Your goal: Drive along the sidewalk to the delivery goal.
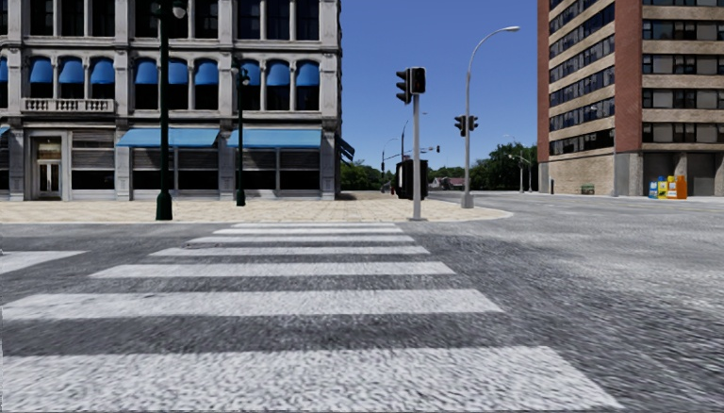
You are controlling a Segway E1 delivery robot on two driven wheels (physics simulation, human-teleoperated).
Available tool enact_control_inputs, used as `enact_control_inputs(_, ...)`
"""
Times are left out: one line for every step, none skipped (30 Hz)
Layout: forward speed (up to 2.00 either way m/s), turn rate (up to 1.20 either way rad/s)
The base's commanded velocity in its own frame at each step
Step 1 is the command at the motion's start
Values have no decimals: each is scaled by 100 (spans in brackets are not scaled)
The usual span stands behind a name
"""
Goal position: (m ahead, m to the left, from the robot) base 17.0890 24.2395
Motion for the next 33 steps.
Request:
enact_control_inputs(200, 0)
enact_control_inputs(200, 0)
enact_control_inputs(200, 0)
enact_control_inputs(200, 0)
enact_control_inputs(200, 0)
enact_control_inputs(200, 0)
enact_control_inputs(200, 0)
enact_control_inputs(200, 0)
enact_control_inputs(200, 0)
enact_control_inputs(200, 0)
enact_control_inputs(200, 0)
enact_control_inputs(200, 0)
enact_control_inputs(200, 0)
enact_control_inputs(200, 0)
enact_control_inputs(200, 0)
enact_control_inputs(200, 0)
enact_control_inputs(200, 0)
enact_control_inputs(200, 0)
enact_control_inputs(200, 0)
enact_control_inputs(200, 0)
enact_control_inputs(200, 0)
enact_control_inputs(200, 0)
enact_control_inputs(200, 0)
enact_control_inputs(200, 0)
enact_control_inputs(200, 0)
enact_control_inputs(200, 0)
enact_control_inputs(200, 0)
enact_control_inputs(200, 0)
enact_control_inputs(200, 0)
enact_control_inputs(200, 0)
enact_control_inputs(199, 0)
enact_control_inputs(200, 0)
enact_control_inputs(200, 0)
